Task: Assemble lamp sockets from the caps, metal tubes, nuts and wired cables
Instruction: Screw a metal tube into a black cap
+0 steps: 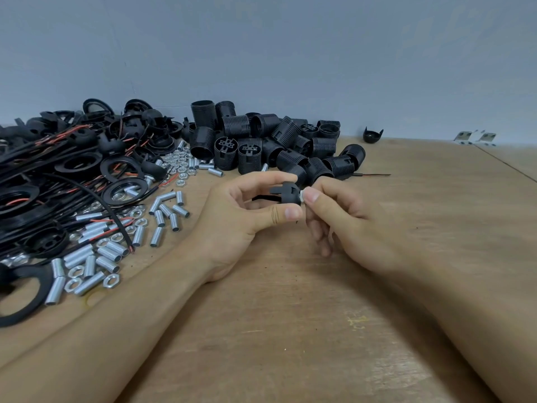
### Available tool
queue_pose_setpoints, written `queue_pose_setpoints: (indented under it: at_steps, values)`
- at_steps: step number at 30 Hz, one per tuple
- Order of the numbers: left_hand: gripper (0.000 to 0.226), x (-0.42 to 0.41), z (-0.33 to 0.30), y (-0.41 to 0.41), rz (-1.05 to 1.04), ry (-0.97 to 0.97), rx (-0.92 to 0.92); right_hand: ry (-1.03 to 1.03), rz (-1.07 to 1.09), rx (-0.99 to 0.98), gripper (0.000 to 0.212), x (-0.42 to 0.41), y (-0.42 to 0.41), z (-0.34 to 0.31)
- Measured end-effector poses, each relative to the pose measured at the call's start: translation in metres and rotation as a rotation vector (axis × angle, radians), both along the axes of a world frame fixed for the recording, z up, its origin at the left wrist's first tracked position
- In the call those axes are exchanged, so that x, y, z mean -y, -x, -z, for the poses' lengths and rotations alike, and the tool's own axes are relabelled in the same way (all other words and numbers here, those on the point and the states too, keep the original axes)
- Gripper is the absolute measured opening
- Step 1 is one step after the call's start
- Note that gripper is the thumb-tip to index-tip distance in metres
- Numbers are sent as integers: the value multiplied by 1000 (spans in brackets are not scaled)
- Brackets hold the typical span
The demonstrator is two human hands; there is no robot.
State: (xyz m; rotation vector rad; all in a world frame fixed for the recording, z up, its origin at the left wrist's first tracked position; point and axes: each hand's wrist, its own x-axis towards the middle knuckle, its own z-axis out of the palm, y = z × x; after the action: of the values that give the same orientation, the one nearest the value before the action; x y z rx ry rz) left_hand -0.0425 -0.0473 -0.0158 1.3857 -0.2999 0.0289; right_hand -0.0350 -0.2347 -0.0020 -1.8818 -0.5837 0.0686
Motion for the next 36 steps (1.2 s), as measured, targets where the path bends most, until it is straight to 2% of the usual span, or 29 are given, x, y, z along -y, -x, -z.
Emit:
queue_pose_setpoints:
  at_steps: [2,4,5,8,9,14,18,19,25,27,30,31,34,36]
  values:
    - [47,0,0,0,4,-31,20,22,42,-30,63,-3,1,1]
    - [47,0,0,0,-12,-49,26,54,101,-33,72,-5,3,1]
    - [47,0,1,-1,-24,-48,26,51,126,-20,70,-6,2,0]
    - [45,0,1,-1,-47,-33,24,0,116,40,39,-4,1,-1]
    - [44,0,1,0,-34,-43,31,3,103,50,36,-4,0,-1]
    - [44,2,-2,5,-113,-196,165,-4,126,-4,60,-7,2,2]
    - [49,0,-4,6,-170,-243,182,-9,113,119,33,-7,3,0]
    - [47,0,-4,6,-160,-253,192,-10,96,122,31,-7,3,0]
    - [42,1,-2,11,-174,-362,337,-8,129,40,59,-14,7,4]
    - [42,0,-1,11,-178,-351,311,2,141,69,55,-13,7,2]
    - [45,0,1,10,-188,-356,277,-15,84,81,31,-10,5,1]
    - [45,0,2,9,-190,-359,272,11,80,105,29,-10,4,1]
    - [43,0,4,8,-201,-368,308,130,102,185,38,-11,4,3]
    - [41,0,4,8,-219,-384,380,114,83,191,41,-12,3,4]
